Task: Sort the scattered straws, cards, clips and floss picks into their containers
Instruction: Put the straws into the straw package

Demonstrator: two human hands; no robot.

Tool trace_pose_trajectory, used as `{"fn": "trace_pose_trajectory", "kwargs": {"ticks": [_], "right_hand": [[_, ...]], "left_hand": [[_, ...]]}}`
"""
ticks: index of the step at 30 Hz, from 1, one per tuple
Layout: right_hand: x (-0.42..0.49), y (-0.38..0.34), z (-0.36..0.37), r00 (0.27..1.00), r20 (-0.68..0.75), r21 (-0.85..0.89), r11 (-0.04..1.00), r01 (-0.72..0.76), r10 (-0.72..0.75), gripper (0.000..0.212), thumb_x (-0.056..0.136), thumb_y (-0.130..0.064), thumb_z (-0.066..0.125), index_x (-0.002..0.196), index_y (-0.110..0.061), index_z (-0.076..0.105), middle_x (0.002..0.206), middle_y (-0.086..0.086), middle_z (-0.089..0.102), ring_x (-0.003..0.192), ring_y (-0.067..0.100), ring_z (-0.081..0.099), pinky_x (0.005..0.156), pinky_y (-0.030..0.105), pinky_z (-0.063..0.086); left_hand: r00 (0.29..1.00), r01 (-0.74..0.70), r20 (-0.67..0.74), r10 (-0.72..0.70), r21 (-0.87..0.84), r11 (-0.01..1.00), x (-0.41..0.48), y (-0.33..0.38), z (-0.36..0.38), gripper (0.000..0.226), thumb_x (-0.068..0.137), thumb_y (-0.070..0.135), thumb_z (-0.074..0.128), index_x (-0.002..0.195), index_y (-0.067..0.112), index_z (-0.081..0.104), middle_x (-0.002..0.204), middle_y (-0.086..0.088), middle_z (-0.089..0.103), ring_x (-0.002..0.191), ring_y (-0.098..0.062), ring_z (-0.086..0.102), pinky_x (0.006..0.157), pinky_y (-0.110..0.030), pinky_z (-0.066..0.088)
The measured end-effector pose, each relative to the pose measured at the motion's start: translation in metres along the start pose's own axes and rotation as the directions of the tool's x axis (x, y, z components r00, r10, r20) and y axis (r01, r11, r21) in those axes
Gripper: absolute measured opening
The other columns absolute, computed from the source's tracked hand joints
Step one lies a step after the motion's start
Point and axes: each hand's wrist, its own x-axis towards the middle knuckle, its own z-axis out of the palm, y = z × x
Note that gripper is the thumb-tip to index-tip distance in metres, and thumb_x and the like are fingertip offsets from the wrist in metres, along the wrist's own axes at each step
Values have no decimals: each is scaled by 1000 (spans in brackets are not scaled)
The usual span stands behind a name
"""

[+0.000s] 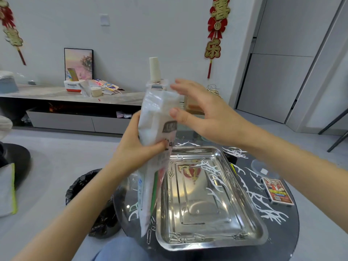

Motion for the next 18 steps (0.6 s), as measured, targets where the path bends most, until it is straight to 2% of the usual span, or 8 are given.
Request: {"fn": "trace_pose_trajectory", "kwargs": {"ticks": [2, 4, 5, 6, 8, 11, 15, 18], "right_hand": [[4, 7, -4, 997, 22, 61, 995, -75, 74, 74, 87, -48, 60, 148, -28, 23, 145, -21, 35, 128, -10, 35, 108, 24, 36], [4, 10, -4, 986, 68, 138, 978, -158, 150, 85, 81, -54, 63, 149, -34, 14, 117, -45, 41, 109, -26, 41, 93, 9, 41], [3, 13, -2, 977, 96, 190, 960, -205, 189, 83, 79, -55, 63, 146, -36, 18, 102, -48, 43, 97, -30, 44, 82, 3, 42], [1, 17, 1, 966, 129, 256, 934, -249, 223, 73, 79, -52, 64, 140, -39, 26, 95, -46, 47, 90, -29, 48, 74, 2, 44], [-4, 23, 10, 947, 195, 350, 884, -310, 255, 58, 77, -48, 66, 125, -45, 34, 103, -30, 61, 93, -17, 58, 76, 11, 51], [-13, 35, 20, 918, 209, 469, 789, -397, 338, 82, 65, -48, 72, 136, -24, 37, 117, -2, 66, 103, 9, 65, 85, 33, 56], [-30, 49, 23, 880, 115, 575, 692, -437, 460, 83, 57, -42, 79, 130, -17, 46, 114, 1, 68, 101, 14, 67, 86, 39, 56], [-42, 65, 21, 837, 25, 551, 691, -467, 546, 71, 66, -37, 81, 126, -16, 50, 113, 1, 65, 97, 13, 67, 77, 32, 58]], "left_hand": [[1000, 20, 20, -19, -39, 999, 14, 15, -7, 69, 61, 15, 78, 123, 22, 48, 106, 2, 66, 93, -8, 67, 74, -24, 55], [996, 62, 72, -52, -139, 988, 27, 34, -13, 69, 69, 1, 78, 130, 9, 45, 105, -5, 68, 91, -18, 69, 70, -28, 57], [993, 81, 100, -63, -194, 978, 33, 42, -14, 60, 77, -2, 71, 130, 5, 44, 101, -5, 69, 86, -18, 70, 66, -28, 57], [989, 99, 131, -69, -237, 966, 37, 50, -12, 49, 82, -4, 63, 128, 2, 46, 96, -5, 70, 82, -17, 70, 63, -28, 57], [980, 135, 184, -79, -316, 939, 41, 61, -4, 42, 83, -7, 59, 124, -3, 50, 91, -8, 70, 78, -19, 69, 64, -31, 58], [970, 199, 217, -113, -428, 882, 43, 65, 16, 61, 73, 4, 60, 131, -8, 44, 99, -17, 63, 84, -26, 64, 73, -38, 58], [934, 334, 285, -214, -488, 806, 44, 58, 44, 61, 82, 16, 60, 136, -6, 40, 112, -25, 58, 95, -34, 60, 79, -42, 54], [890, 430, 335, -310, -391, 813, 43, 47, 66, 51, 89, 25, 61, 132, -1, 49, 118, -22, 64, 96, -31, 66, 75, -39, 57]]}}
